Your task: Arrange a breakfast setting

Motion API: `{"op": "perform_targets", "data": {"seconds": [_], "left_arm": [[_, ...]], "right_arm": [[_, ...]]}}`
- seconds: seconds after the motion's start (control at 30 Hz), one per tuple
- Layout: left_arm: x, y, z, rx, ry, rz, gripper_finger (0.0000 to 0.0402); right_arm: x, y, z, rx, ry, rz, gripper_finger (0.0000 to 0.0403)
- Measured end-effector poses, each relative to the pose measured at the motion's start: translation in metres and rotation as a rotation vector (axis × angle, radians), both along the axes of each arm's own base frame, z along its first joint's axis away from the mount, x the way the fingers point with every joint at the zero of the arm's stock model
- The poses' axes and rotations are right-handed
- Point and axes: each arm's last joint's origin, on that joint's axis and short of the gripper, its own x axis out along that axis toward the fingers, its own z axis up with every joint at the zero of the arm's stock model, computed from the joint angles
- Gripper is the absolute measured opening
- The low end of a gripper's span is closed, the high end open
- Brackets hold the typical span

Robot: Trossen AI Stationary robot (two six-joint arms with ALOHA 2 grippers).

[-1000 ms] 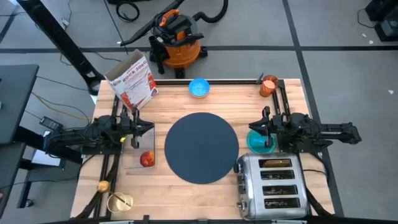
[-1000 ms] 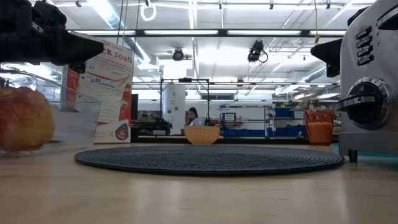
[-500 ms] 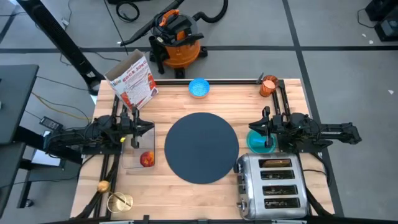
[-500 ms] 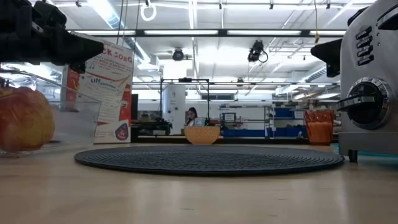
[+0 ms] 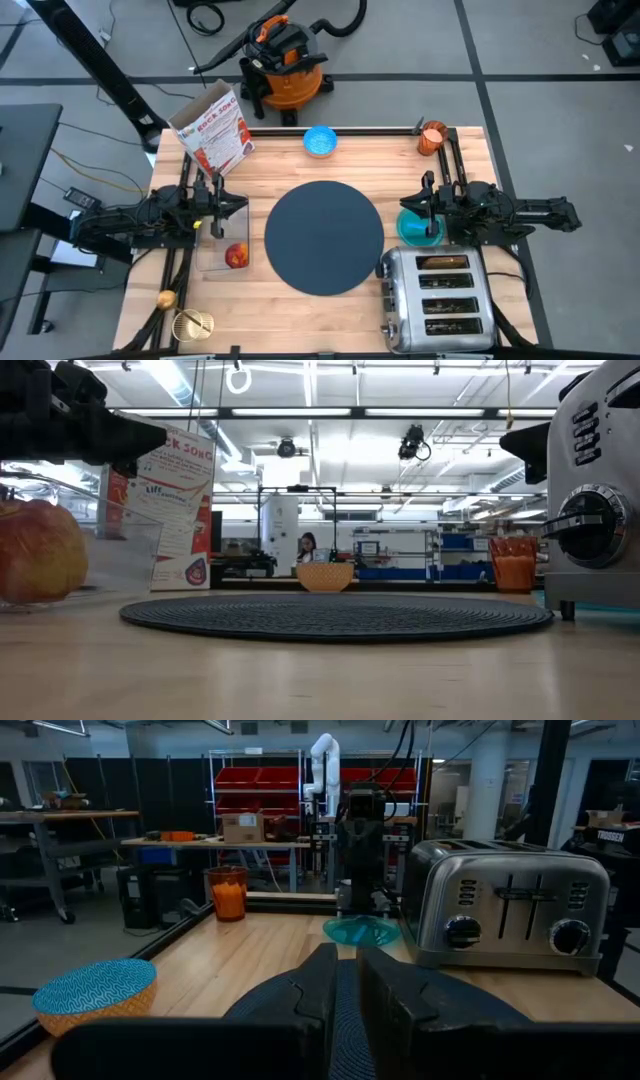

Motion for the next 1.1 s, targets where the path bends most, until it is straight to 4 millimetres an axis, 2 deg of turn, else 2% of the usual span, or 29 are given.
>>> {"op": "perform_targets", "data": {"seconds": [0.57, 0.7, 0.9, 1.1], "left_arm": [[0.000, 0.000, 0.000, -0.005, -0.001, -0.001, 0.0050], [0.000, 0.000, 0.003, -0.091, -0.048, -0.014, 0.0050], [-0.002, 0.000, 0.014, -0.384, -0.193, -0.073, 0.0050], [-0.003, 0.000, 0.014, -0.367, -0.200, -0.050, 0.0050]], "right_arm": [[0.000, 0.000, 0.000, 0.000, 0.000, 0.000, 0.0046], [0.000, 0.000, 0.000, 0.000, 0.000, 0.000, 0.0046], [0.000, 0.000, 0.000, 0.000, 0.001, 0.000, 0.0046], [0.000, 0.000, 0.000, 0.000, 0.001, 0.001, 0.0046]]}}
